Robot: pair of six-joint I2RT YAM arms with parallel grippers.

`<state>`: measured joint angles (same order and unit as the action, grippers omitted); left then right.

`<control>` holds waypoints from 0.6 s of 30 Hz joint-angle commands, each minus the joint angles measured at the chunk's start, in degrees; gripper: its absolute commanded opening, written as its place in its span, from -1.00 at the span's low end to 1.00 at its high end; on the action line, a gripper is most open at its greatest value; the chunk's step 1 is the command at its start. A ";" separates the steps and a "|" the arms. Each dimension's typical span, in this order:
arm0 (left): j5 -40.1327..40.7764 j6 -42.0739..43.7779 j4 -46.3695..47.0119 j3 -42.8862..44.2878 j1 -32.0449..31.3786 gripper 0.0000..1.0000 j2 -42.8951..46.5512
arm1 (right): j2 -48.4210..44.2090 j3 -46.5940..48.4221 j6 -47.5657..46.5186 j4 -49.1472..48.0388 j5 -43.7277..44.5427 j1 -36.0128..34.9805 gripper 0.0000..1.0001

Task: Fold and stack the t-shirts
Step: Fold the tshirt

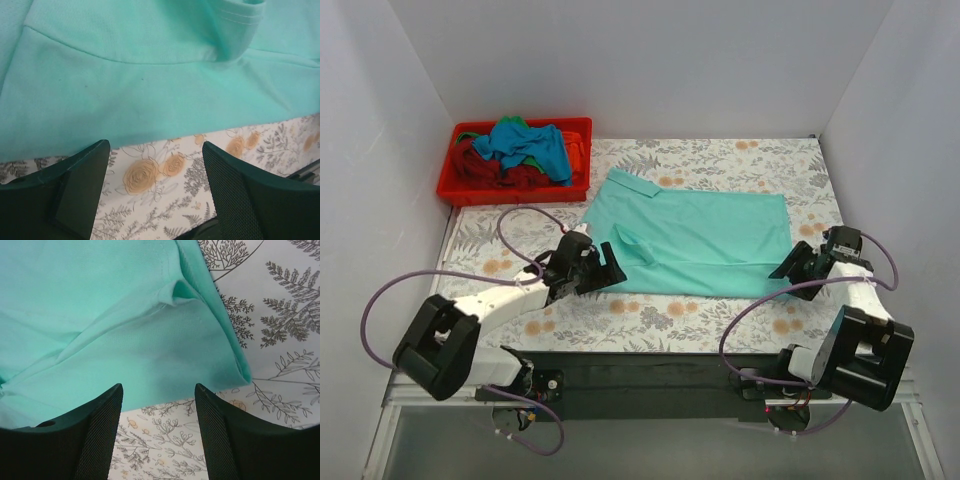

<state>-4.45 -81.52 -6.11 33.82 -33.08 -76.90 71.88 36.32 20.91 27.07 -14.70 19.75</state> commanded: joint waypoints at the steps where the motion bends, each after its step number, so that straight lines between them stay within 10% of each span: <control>1: 2.25 -0.75 -4.43 1.41 -0.76 0.48 8.51 | -6.47 2.95 -0.95 3.42 2.03 -0.85 0.31; 7: 5.48 -0.92 -8.92 4.58 -0.67 0.57 15.03 | -11.06 10.70 5.52 6.33 7.39 -17.25 0.30; 18: 6.82 -2.77 1.71 2.13 -0.14 0.57 3.61 | 10.90 28.01 13.10 -1.84 7.93 -50.85 0.29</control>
<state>-0.12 -83.53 -8.36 36.84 -33.54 -73.14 78.63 60.38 30.72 28.08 -6.61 -27.86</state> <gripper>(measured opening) 0.784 0.646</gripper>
